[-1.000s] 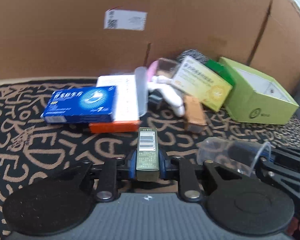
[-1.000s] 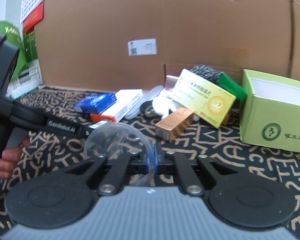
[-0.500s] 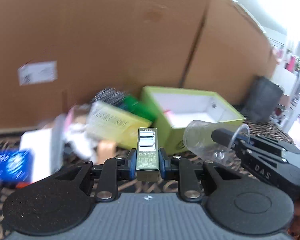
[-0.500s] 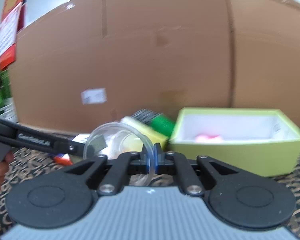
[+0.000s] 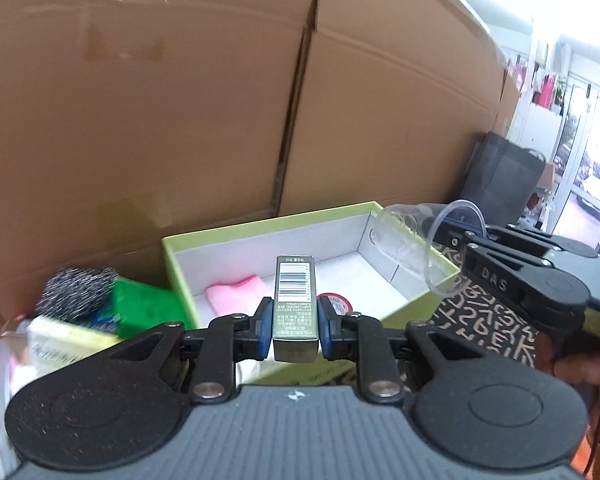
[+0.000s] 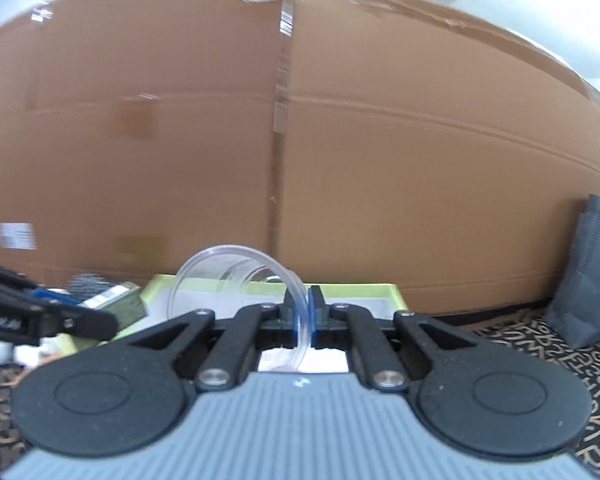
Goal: Organize objects
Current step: 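Lower the cup and green box into the green box and release both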
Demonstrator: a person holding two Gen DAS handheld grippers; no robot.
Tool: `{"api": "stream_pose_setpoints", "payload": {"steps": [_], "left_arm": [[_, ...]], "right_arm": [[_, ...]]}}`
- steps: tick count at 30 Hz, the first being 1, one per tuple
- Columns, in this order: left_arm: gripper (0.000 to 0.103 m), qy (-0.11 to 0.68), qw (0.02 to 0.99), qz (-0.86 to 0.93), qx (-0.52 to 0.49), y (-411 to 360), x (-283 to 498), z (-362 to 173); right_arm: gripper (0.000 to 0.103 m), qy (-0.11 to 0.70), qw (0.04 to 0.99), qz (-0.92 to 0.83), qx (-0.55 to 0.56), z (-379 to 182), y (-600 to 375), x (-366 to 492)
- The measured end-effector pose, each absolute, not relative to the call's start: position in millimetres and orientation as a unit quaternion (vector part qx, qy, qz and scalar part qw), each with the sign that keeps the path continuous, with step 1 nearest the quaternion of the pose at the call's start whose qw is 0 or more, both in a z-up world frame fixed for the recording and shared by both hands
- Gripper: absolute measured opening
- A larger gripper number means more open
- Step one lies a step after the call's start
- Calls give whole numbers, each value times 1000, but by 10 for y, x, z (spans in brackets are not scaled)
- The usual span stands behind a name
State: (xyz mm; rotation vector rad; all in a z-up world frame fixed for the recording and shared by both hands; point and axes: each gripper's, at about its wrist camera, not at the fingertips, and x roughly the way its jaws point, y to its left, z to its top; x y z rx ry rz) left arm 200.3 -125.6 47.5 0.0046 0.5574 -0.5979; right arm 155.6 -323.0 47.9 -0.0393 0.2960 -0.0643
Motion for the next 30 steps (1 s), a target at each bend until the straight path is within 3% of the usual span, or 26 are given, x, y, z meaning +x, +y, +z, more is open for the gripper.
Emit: {"api": "stream_pose_setpoints", "payload": {"steps": [13, 15, 16, 17, 20, 23, 25, 30], "left_arm": [[24, 285, 922, -264, 12, -1555, 2572, 156], [49, 271, 927, -260, 4, -1513, 2553, 162], [76, 264, 931, -253, -2, -1486, 2532, 168], [88, 254, 936, -242, -9, -1458, 2494, 182], [88, 232, 944, -234, -18, -1402, 2428, 222], [88, 245, 941, -234, -23, -1372, 2411, 256], [88, 248, 940, -234, -25, -1347, 2380, 266], [89, 251, 940, -227, -30, -1285, 2279, 298]], "right_arm": [[8, 241, 968, -55, -51, -53, -3573, 2498], [17, 250, 964, -54, -64, -116, -3585, 2527], [40, 255, 963, -52, -69, -148, -3558, 2529], [68, 255, 963, -52, -75, -156, -3554, 2518], [87, 218, 969, -54, -104, -94, -3584, 2431], [98, 208, 967, -68, -127, -48, -3520, 2362], [103, 203, 968, -69, -128, -8, -3497, 2298], [103, 195, 971, -63, -119, 63, -3433, 2083]]}}
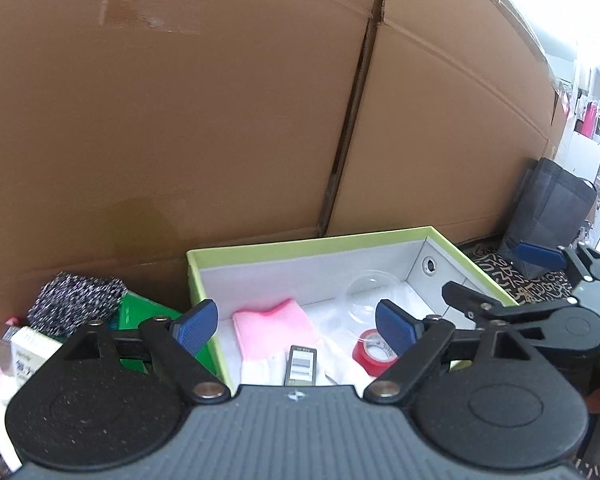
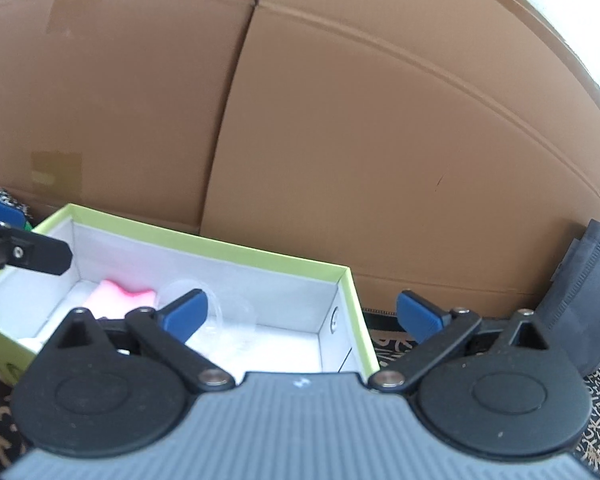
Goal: Organize objects
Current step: 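Lower the cup and green box into the green box and release both, then move both tools back toward the remaining items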
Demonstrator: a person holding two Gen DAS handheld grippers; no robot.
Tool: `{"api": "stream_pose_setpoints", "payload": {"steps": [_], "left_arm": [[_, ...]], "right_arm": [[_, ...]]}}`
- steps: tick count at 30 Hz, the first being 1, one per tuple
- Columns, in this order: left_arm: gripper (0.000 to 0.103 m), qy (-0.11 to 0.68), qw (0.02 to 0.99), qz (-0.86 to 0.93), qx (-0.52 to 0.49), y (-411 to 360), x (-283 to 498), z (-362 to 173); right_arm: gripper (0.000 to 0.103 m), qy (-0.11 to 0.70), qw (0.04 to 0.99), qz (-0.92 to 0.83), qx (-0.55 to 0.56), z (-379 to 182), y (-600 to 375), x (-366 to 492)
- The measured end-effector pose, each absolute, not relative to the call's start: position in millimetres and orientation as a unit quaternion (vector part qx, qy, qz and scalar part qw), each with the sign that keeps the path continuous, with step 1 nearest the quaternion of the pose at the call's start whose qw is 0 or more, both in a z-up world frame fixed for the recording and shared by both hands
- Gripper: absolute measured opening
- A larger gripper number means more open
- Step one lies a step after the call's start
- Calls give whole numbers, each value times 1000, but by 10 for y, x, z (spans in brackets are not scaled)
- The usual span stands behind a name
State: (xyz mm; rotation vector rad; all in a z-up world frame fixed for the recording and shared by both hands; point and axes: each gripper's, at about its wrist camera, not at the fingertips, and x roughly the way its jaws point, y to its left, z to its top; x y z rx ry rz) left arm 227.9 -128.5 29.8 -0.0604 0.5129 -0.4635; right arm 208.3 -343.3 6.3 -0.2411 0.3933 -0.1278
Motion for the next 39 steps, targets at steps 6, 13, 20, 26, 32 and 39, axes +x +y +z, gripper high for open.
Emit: {"api": "stream_pose_setpoints", "payload": {"steps": [6, 13, 20, 26, 32, 39], "left_arm": [[90, 258, 939, -223, -40, -1127, 2042, 315], [90, 273, 937, -213, -47, -805, 1558, 233], [90, 262, 949, -173, -39, -366, 1022, 113], [90, 275, 952, -134, -30, 2, 741, -78], [90, 290, 951, -94, -52, 412, 610, -188], [90, 292, 953, -41, -74, 851, 588, -258]], "right_arm": [[103, 205, 973, -45, -102, 139, -3329, 1850], [103, 248, 968, 22, 3, 34, -3258, 1533], [103, 281, 954, 54, 93, -120, -3029, 1188], [103, 298, 945, 63, 116, -218, -2720, 1015], [103, 316, 939, 64, 116, -221, -2324, 941], [103, 361, 910, 166, 118, -337, -1879, 1118]]}}
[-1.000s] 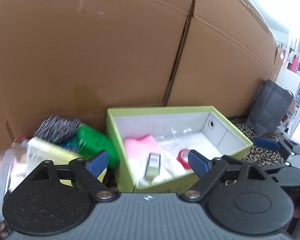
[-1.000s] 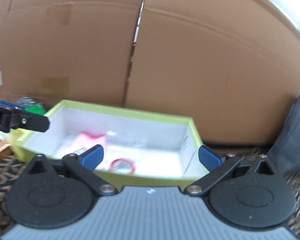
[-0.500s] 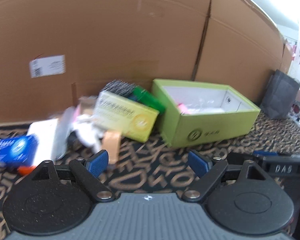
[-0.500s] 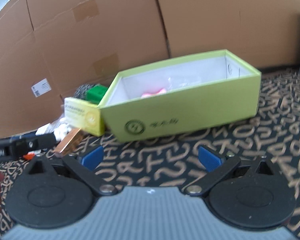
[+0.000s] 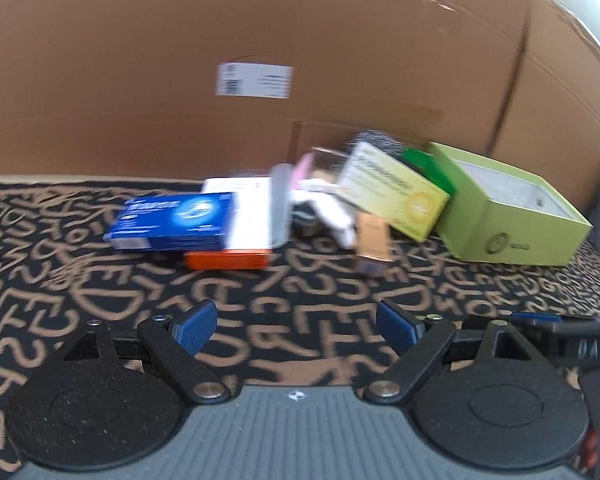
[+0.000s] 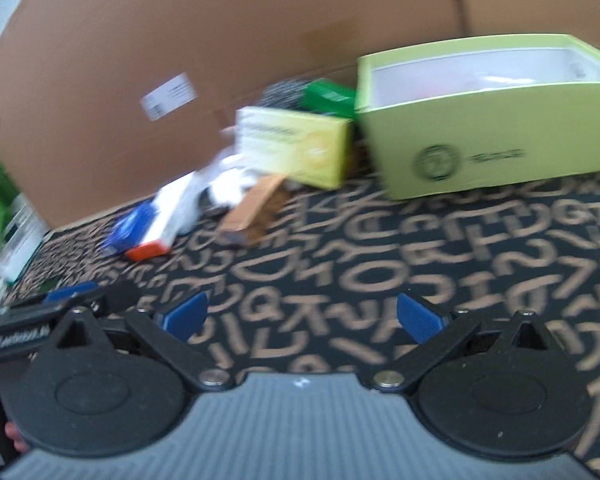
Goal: Organize objects
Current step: 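Move both tools back toward the remaining items, then grasp the blue medicine box with the left gripper while the right gripper grasps the copper box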
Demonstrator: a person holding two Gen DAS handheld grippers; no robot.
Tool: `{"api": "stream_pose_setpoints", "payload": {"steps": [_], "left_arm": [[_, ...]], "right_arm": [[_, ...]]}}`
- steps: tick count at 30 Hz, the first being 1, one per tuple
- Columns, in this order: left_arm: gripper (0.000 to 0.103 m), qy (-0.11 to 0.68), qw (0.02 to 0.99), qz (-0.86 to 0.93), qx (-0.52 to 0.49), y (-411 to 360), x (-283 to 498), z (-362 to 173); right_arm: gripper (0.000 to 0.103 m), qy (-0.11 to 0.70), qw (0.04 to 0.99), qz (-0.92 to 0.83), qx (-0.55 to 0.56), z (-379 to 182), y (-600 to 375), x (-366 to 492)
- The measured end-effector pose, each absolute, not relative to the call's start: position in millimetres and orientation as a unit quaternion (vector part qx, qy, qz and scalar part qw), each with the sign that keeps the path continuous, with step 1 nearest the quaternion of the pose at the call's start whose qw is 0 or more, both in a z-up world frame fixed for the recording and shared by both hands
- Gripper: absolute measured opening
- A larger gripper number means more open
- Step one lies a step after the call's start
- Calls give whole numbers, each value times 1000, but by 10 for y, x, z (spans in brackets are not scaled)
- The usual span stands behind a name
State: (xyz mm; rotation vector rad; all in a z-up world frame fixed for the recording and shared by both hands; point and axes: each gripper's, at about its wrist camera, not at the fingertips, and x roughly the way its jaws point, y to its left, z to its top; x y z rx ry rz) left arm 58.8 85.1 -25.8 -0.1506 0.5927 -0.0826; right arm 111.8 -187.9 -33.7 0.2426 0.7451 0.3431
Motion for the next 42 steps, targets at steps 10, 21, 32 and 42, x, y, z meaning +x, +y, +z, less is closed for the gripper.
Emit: {"api": "stream_pose_setpoints", "payload": {"steps": [10, 21, 32, 42], "left_arm": [[90, 279, 953, 7, -122, 1289, 883, -178], [90, 299, 941, 113, -107, 1504, 2010, -84], [89, 331, 936, 101, -63, 1624, 1225, -313], [89, 350, 920, 75, -162, 1806, 743, -234]], "right_arm": [[103, 283, 943, 174, 6, -200, -1284, 1067], [103, 287, 934, 206, 42, -233, -1137, 1159], [103, 295, 930, 215, 47, -280, -1143, 1271], [103, 296, 942, 153, -39, -423, -762, 1615]]}}
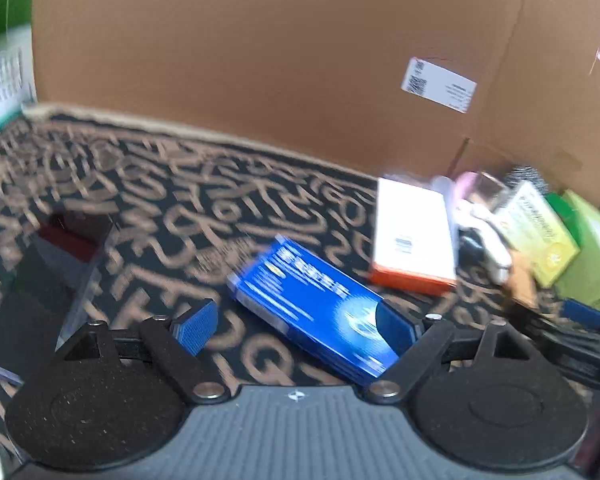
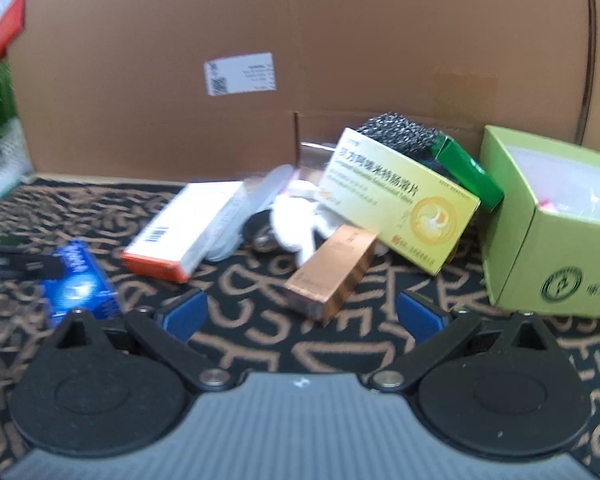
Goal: Organize objects
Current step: 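Grasp the blue medicine box with the left gripper while the right gripper grasps the copper box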
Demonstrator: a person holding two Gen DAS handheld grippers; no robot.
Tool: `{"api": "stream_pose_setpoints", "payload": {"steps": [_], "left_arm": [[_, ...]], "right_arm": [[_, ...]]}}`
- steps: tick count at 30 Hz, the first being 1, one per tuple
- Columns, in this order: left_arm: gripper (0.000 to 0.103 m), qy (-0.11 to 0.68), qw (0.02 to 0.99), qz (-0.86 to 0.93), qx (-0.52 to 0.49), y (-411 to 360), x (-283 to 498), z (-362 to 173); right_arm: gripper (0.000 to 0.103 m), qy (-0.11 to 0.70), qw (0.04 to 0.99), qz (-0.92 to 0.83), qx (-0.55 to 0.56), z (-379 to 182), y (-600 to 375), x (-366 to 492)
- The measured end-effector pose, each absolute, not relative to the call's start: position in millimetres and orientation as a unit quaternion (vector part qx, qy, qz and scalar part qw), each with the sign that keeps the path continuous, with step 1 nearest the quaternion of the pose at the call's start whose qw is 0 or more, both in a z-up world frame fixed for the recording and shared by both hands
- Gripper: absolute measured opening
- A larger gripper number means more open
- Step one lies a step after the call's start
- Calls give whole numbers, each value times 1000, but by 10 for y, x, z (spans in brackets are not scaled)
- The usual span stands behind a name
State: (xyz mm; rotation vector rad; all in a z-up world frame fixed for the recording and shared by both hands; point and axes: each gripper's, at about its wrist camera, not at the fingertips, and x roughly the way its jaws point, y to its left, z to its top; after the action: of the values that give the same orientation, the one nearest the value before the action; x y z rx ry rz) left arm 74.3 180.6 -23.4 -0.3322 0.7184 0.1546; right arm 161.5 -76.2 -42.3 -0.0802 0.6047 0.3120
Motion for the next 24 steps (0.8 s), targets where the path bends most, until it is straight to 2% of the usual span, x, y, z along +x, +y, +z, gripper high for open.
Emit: {"api": "stream_pose_setpoints", "payload": {"steps": [1, 3, 5, 6, 10, 11, 15, 17, 20, 24], "left_arm": [[89, 352, 917, 65, -175, 1797, 751, -248], [89, 353, 916, 49, -186, 1752, 806, -303], [89, 355, 917, 51, -177, 1702, 915, -342], [89, 352, 919, 57, -168, 1671, 980, -358], [89, 351, 923, 59, -148, 1589, 1208, -360], [89, 353, 922, 57, -145, 1567, 1262, -367], [88, 358, 927, 52, -96, 1441, 1326, -396], [73, 357, 931, 43, -64, 1395, 1255, -410], [67, 357, 933, 13, -37, 1381, 1080, -405], [65, 365, 931, -2, -17, 1379, 843, -372]], "right_arm": [[103, 296, 943, 145, -44, -436, -717, 1645], [97, 295, 944, 140, -45, -463, -666, 1716], [81, 305, 942, 137, -40, -494, -616, 1805], [77, 312, 940, 135, -36, -515, -602, 1853], [44, 333, 933, 137, -21, -577, -653, 1913], [40, 334, 932, 137, -21, -582, -675, 1883], [33, 329, 933, 141, -40, -543, -775, 1670], [33, 329, 932, 146, -45, -509, -831, 1556], [33, 330, 930, 152, -52, -489, -941, 1372], [32, 331, 928, 161, -63, -453, -1036, 1186]]}}
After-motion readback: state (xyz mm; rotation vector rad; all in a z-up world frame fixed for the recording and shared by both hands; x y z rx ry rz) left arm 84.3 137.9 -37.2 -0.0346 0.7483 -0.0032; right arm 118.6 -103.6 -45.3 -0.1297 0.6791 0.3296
